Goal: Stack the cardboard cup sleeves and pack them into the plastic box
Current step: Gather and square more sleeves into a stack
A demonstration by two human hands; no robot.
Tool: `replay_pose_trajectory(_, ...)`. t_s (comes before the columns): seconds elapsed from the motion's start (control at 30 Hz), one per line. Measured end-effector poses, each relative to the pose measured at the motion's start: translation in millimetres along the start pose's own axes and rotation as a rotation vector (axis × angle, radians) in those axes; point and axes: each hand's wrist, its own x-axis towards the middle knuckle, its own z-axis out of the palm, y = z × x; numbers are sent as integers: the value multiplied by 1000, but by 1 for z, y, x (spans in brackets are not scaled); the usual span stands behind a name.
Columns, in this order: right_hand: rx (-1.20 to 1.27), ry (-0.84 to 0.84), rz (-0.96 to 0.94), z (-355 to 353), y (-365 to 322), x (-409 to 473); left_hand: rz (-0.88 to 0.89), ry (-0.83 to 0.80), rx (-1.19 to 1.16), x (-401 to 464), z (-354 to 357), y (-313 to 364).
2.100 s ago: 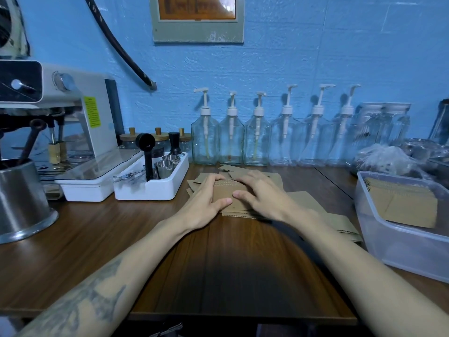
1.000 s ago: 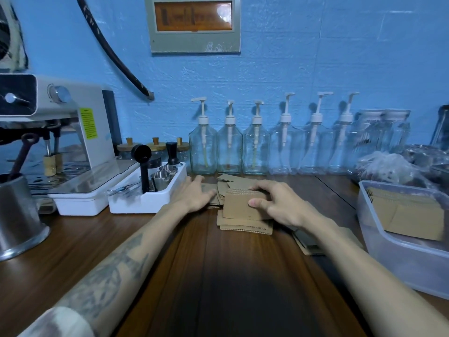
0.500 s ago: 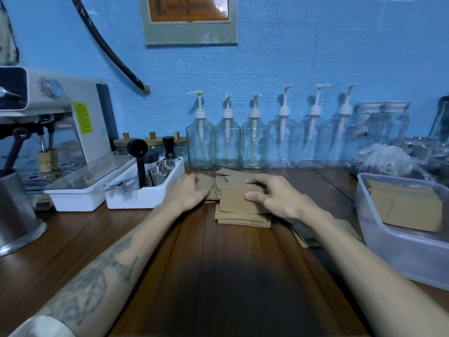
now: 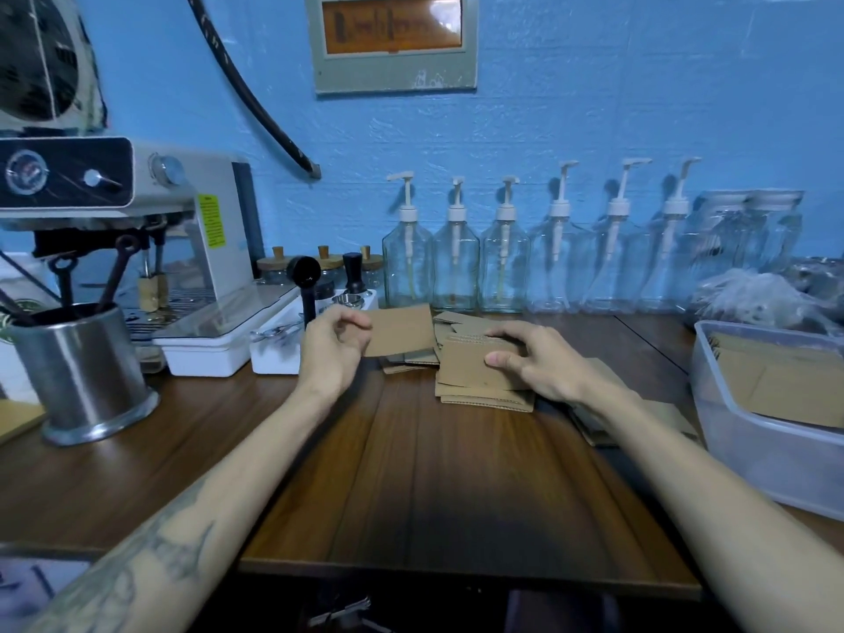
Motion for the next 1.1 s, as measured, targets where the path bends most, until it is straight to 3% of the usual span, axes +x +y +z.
replay_pose_trajectory(0.07,-9,-7,-19,1,0,-1,-48,-17,-174,1,-1,6)
replay_pose_trajectory(0.17,-20,-28,-60,2,1,-1,-86,-196,-392,-2,2,12)
replay_pose_trajectory(0.33,18,-88,-64,3,6,2,55,-463,-169,-18,19,17)
replay_pose_trajectory(0.47,187,-110,17,3,8,4,145,-400,153,-25,37,20)
replay_pose_trajectory(0.57,278,-79,71,5,4,3,198,-417,251,-27,46,20)
replay_pose_trajectory(0.7,322,-28,104,10,0,3,196,-520,226,-28,57,16)
replay_pose_trajectory(0.93,204,-42,-54,11,2,6,276,-463,143,-28,66,15)
replay_pose_trajectory(1.1,233,-59,-46,12,0,4,181,-529,59,-29,65,11)
